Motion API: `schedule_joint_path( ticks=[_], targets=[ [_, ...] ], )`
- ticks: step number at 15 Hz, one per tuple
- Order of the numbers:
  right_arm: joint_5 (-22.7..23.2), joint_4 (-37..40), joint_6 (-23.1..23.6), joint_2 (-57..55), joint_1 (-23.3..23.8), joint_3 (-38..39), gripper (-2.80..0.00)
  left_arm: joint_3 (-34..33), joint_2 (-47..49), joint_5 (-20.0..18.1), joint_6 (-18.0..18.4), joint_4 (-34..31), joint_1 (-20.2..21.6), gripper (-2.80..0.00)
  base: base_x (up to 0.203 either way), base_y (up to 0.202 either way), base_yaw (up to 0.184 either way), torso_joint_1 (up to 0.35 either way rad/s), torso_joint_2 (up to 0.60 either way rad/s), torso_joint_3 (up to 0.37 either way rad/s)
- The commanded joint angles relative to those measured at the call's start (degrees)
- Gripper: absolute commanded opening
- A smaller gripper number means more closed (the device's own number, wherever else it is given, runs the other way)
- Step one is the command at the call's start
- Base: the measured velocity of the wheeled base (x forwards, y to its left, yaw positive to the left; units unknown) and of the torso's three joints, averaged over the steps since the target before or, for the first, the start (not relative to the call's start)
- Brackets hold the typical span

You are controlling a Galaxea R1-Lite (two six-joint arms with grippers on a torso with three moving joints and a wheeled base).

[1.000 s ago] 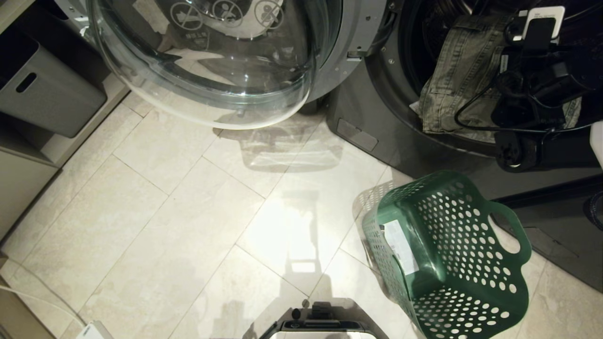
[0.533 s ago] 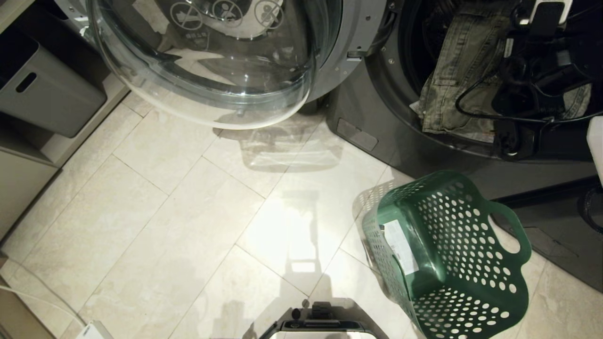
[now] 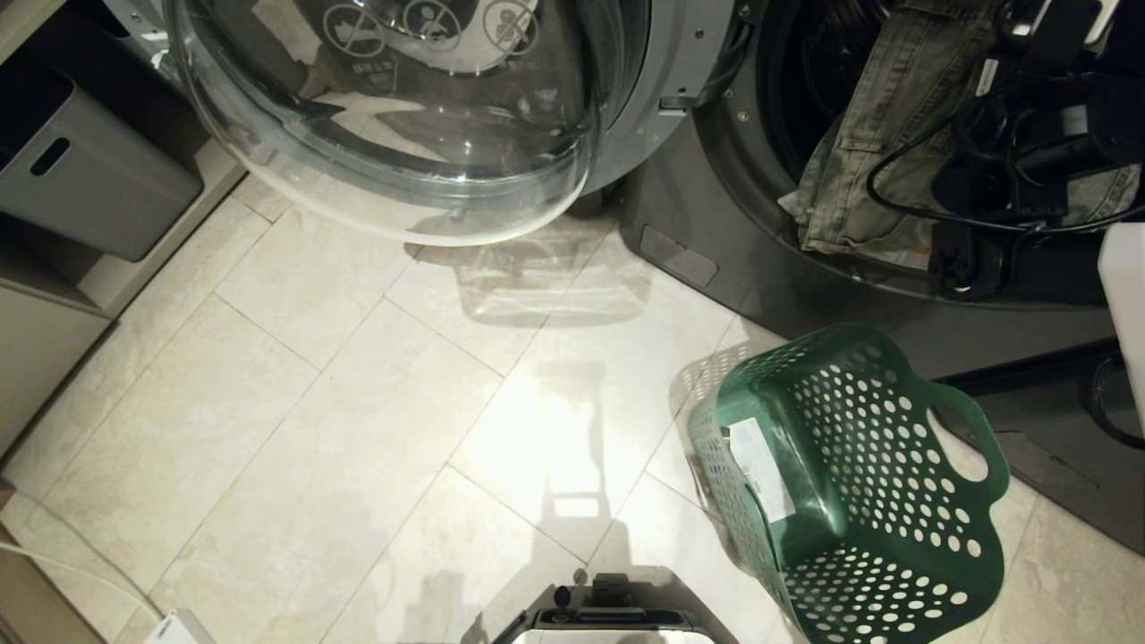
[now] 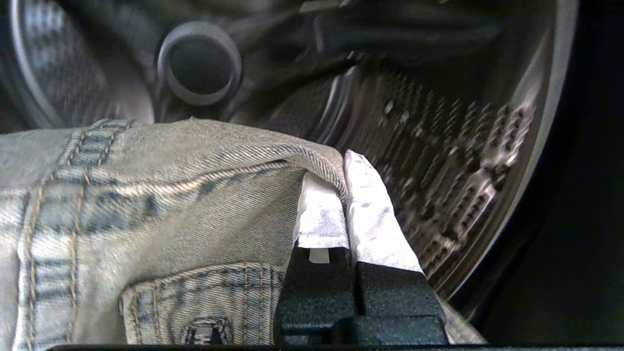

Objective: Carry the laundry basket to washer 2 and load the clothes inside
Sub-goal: Place the clothes into the washing machine

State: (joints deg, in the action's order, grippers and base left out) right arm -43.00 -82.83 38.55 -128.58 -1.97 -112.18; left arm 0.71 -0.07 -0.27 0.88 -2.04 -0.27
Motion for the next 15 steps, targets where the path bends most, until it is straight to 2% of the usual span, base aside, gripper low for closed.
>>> schedule_joint_path(
  ticks=[1, 15],
  targets=[
    [-0.24, -0.58, -0.06, 0.87, 0.04, 0.21, -2.8, 0.0, 0.07, 0.0, 0.0, 0.01, 0.0, -2.8, 0.0, 0.0, 0.0, 0.0, 0.0, 0.0],
    [-0.06, -2.16, -0.41, 5.71, -0.49, 0.03, -2.8, 0.0, 0.07, 0.0, 0.0, -0.06, 0.0, -2.8, 0.0, 0.0, 0.0, 0.0, 0.0, 0.0]
  ],
)
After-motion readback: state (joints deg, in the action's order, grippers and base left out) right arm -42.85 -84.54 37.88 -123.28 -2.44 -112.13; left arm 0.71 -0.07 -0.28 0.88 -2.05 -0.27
